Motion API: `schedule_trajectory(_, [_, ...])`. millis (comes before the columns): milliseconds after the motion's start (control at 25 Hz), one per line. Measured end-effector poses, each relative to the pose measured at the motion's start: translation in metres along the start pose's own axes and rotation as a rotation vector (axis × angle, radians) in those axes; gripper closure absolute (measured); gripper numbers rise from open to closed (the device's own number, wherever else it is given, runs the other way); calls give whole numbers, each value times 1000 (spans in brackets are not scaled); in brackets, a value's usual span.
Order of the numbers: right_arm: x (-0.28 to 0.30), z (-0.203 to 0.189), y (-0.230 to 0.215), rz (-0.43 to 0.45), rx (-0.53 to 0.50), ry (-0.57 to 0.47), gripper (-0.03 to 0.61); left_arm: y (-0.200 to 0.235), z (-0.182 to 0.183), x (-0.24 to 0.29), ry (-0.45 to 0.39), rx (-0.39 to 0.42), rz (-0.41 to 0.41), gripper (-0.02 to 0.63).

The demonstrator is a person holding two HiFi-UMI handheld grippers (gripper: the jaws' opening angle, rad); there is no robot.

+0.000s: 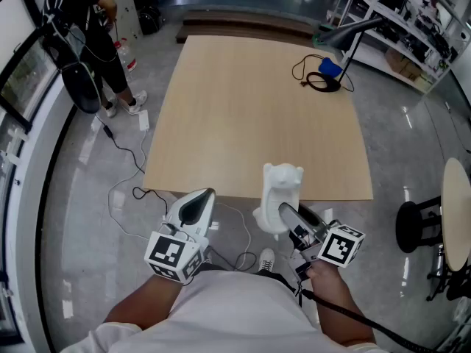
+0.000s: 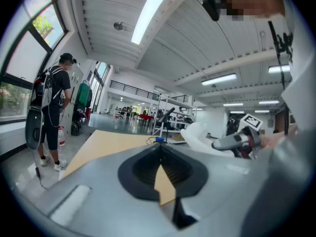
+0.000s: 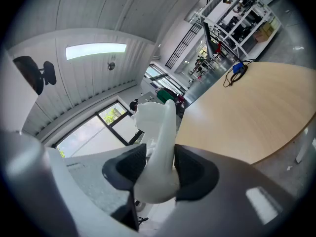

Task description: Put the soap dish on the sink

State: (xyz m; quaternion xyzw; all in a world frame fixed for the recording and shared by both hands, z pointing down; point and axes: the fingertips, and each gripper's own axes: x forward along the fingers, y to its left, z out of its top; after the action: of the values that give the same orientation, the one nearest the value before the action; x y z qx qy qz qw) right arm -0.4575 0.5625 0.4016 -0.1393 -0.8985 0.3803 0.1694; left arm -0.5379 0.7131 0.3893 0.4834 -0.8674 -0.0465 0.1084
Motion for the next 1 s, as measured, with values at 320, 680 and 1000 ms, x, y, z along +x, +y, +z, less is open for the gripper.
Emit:
schedule_trajectory(320, [-1, -2, -1, -16, -7, -7, 402, 1, 3, 3, -1, 6, -17, 607])
schedule_trajectory(680, [-7, -17, 0, -52, 75, -80, 402, 5, -6, -4, 28, 16, -86, 609])
schedule_trajectory(1000, [-30, -46, 7, -140, 138, -186, 406, -7, -19, -1, 86, 45, -219, 609])
